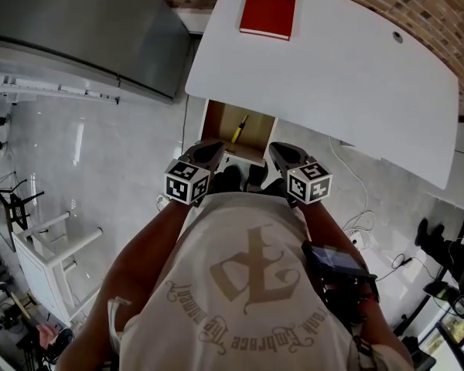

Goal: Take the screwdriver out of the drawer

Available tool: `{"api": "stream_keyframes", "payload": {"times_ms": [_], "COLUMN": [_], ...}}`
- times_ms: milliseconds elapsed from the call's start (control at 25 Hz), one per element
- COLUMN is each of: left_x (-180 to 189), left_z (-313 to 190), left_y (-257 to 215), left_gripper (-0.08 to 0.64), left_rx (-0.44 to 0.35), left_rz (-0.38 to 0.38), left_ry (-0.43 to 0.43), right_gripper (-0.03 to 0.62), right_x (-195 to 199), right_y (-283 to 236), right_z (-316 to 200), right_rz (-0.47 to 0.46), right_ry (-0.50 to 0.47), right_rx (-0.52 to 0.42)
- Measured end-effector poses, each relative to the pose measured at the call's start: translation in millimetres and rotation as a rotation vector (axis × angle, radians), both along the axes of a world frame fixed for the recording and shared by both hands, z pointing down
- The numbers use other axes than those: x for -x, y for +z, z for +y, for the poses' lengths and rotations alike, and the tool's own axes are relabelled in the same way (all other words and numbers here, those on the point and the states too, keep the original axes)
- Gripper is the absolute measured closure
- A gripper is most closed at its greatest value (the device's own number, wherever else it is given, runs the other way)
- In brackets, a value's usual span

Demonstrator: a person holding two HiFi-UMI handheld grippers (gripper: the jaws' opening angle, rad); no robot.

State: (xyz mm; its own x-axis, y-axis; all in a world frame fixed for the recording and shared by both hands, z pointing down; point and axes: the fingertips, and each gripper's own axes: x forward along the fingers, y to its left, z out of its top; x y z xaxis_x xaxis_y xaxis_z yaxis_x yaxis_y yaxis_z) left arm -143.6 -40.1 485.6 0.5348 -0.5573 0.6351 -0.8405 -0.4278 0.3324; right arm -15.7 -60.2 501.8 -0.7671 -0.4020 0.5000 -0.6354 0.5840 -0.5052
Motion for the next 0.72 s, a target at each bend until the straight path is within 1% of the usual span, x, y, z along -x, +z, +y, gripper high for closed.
{"api": "stream_keyframes", "payload": {"times_ms": [240, 480, 720], "left_x": [-4.7, -9.2, -16.7], "left_z": [11.8, 23.1, 17.2], "left_y": [20.1, 47.3, 71.4], "left_gripper": [0.551, 0.549, 0.549], "left_rx": [0.050, 0.106, 0.147], "left_rz": [0.005, -0.024, -0.043], "left_ry": [0.007, 0.060, 0.052], "right_gripper": [0.586, 0.586, 0.586], "right_x": [-10.0, -17.6, -25.8], "right_y": [12.7, 20.9, 37.3], "right_z": [6.2, 11.4, 17.5], "right_rz": [0.021, 0.016, 0.013], "right_ry": [0.013, 0.063, 0.091], "right_rx": [0.021, 0.045, 0.073]}}
